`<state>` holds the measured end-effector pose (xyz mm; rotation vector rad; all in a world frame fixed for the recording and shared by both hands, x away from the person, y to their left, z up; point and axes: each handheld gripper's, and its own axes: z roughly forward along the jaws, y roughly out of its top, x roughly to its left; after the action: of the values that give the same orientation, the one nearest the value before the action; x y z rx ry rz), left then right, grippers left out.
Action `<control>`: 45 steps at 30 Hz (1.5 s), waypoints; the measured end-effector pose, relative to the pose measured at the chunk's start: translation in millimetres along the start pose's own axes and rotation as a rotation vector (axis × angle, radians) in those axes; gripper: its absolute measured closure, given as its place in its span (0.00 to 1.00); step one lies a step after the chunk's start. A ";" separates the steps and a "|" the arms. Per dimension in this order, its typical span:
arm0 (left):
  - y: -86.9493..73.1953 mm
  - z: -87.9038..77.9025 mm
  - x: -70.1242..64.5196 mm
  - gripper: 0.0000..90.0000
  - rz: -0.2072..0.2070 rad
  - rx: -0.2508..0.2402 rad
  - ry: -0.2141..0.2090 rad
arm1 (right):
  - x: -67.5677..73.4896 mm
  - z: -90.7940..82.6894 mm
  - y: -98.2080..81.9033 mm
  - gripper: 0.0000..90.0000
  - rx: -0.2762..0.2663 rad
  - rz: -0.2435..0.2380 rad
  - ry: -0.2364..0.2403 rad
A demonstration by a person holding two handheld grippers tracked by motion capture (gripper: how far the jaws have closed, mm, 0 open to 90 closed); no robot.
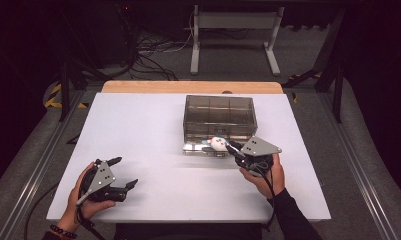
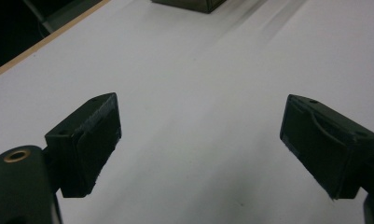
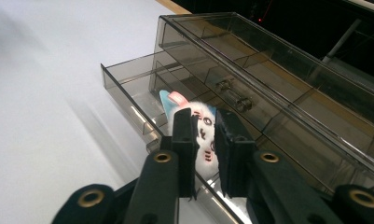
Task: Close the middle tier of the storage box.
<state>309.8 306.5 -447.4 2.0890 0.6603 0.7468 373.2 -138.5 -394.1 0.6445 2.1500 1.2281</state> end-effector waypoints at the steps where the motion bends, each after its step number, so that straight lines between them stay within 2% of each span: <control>1: 0.1 -0.1 -0.1 0.15 0.000 0.000 -0.001 | 0.3 -0.9 -1.1 0.86 -0.003 0.001 0.002; 3: 0.4 -0.1 -0.2 0.15 0.004 0.000 -0.002 | 0.8 -3.0 -3.8 0.82 -0.008 0.003 -0.006; 8: 0.7 0.2 -0.3 0.15 0.006 0.000 -0.001 | 1.3 -7.4 -12.2 0.80 -0.036 0.031 -0.019; 12: 0.7 -0.5 -0.3 0.15 0.004 -0.004 -0.001 | 2.3 -7.9 -19.6 0.86 -0.036 0.057 0.015; 23: 0.9 -1.2 -0.7 0.15 0.008 -0.001 -0.001 | 13.4 0.0 -35.3 0.94 0.015 0.015 0.001; 31: 0.9 -0.9 -0.7 0.15 0.008 -0.002 -0.004 | 13.9 12.6 -43.6 1.00 0.068 0.012 -0.001; 38: 0.9 0.7 -1.2 0.15 0.009 0.002 -0.008 | 16.2 21.7 -43.0 1.00 0.063 0.005 -0.001; 40: 1.0 0.9 -1.5 0.15 0.010 0.003 -0.007 | 16.0 22.4 -42.4 1.00 0.049 0.019 0.005; 45: 0.8 1.4 -1.3 0.15 0.011 0.005 -0.010 | 17.3 26.5 -41.6 1.00 0.058 0.013 -0.008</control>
<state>310.0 304.5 -447.7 2.1006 0.6462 0.7414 373.7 -130.4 -445.7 0.6883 2.1848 1.1714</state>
